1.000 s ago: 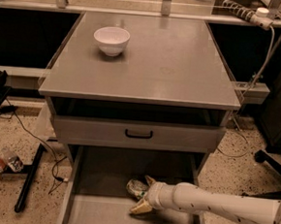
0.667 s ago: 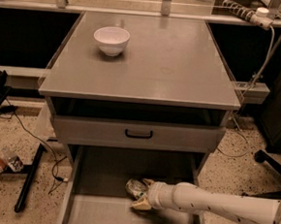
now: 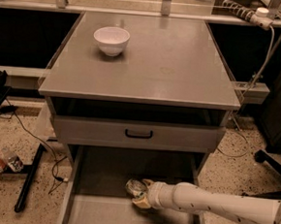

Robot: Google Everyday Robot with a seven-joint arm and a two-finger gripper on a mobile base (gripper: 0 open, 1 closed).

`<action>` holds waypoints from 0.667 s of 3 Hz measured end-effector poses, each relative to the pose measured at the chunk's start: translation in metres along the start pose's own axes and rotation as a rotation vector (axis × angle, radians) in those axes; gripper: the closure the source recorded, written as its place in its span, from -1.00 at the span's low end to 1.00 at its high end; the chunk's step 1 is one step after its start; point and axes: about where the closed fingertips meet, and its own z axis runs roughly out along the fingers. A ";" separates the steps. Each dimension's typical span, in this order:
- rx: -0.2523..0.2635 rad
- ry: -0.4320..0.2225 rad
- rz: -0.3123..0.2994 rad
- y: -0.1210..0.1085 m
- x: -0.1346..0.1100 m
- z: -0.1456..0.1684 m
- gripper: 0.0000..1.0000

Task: Pick 7up can from middle drawer and place on counter

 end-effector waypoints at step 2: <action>-0.012 0.001 -0.093 0.004 -0.043 -0.066 1.00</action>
Offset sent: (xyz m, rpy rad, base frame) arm -0.0314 -0.0370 0.1583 -0.0611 -0.1274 0.1115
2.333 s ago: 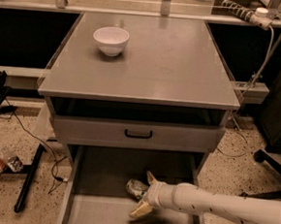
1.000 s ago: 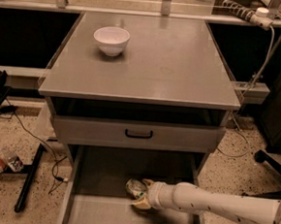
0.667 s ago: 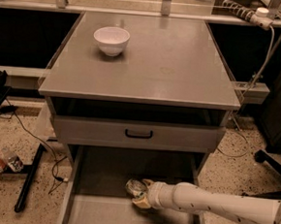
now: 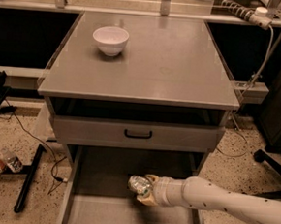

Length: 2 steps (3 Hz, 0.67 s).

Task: Pick 7up can from middle drawer and place on counter

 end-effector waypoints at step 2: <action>0.076 -0.022 -0.066 -0.022 -0.049 -0.124 1.00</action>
Offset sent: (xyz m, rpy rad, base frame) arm -0.0271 -0.0938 0.2037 -0.0142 -0.1571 -0.0452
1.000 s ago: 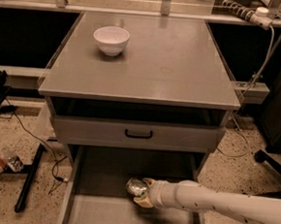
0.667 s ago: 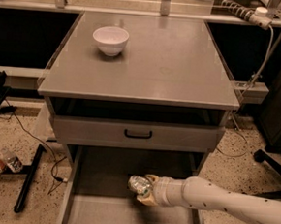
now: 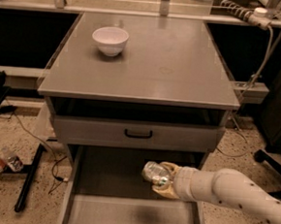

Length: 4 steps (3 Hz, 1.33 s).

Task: Pick 7up can from middle drawer and place on counter

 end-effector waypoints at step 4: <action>0.169 0.013 -0.122 -0.110 -0.145 -0.196 1.00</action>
Offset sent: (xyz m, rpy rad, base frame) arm -0.0213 -0.0575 0.2392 -0.0776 -0.1634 -0.0473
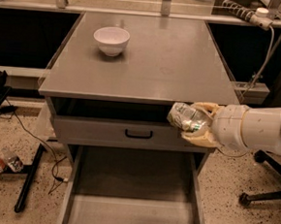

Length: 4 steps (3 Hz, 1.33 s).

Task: Pick 7up can from middle drawer and place on counter

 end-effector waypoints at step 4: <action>-0.072 -0.160 -0.194 -0.083 -0.073 0.028 1.00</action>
Offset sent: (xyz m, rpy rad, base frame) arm 0.0273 0.0145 0.0522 -0.0418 -0.1509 0.1027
